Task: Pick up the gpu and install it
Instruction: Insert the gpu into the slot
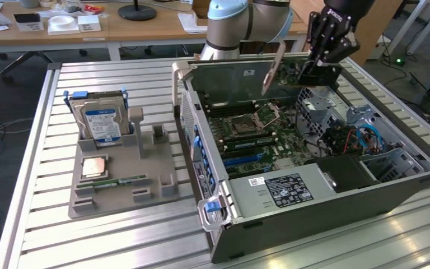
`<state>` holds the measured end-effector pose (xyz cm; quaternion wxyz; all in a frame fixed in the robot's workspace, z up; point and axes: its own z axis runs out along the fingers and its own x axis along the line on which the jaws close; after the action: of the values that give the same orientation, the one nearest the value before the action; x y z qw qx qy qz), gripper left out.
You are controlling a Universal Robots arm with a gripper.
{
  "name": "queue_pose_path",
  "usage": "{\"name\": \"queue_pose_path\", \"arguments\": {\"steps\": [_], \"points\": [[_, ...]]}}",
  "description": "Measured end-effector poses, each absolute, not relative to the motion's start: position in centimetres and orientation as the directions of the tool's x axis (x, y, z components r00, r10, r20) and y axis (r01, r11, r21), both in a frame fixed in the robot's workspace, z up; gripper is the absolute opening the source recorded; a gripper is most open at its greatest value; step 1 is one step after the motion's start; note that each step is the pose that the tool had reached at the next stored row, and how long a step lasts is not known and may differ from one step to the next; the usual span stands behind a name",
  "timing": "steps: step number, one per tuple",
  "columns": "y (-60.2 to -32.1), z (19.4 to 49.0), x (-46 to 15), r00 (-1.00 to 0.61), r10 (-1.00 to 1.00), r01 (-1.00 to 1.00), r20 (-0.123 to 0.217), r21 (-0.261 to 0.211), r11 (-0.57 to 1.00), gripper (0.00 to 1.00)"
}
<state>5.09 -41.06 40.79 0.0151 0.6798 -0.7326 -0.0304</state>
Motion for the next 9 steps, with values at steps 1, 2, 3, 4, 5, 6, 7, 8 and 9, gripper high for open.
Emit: {"name": "queue_pose_path", "arguments": {"steps": [1,2,3,4,5,6,7,8,9], "points": [[-41.07,40.79,5.08,-0.063,-0.998,-0.996,-0.019,0.065,0.062,0.26],[-41.07,40.79,5.09,-0.051,-0.999,-0.997,-0.019,0.065,0.05,0.26],[-41.06,40.79,5.09,-0.039,-0.999,-0.997,-0.019,0.065,0.038,0.26],[-41.07,40.79,5.09,-0.028,-0.999,-0.998,-0.019,0.065,0.026,0.26],[-41.06,40.79,5.09,-0.016,-1.0,-0.998,-0.019,0.065,0.015,0.26],[-41.06,40.79,5.08,-0.005,-1.0,-0.998,-0.019,0.065,0.003,0.26],[-41.06,40.79,5.08,0.007,-1.0,-0.998,-0.019,0.065,-0.008,0.26],[-41.06,40.79,5.09,0.018,-1.0,-0.998,-0.019,0.065,-0.02,0.26],[-41.06,40.78,5.08,0.029,-0.999,-0.997,-0.019,0.065,-0.03,0.26]]}}
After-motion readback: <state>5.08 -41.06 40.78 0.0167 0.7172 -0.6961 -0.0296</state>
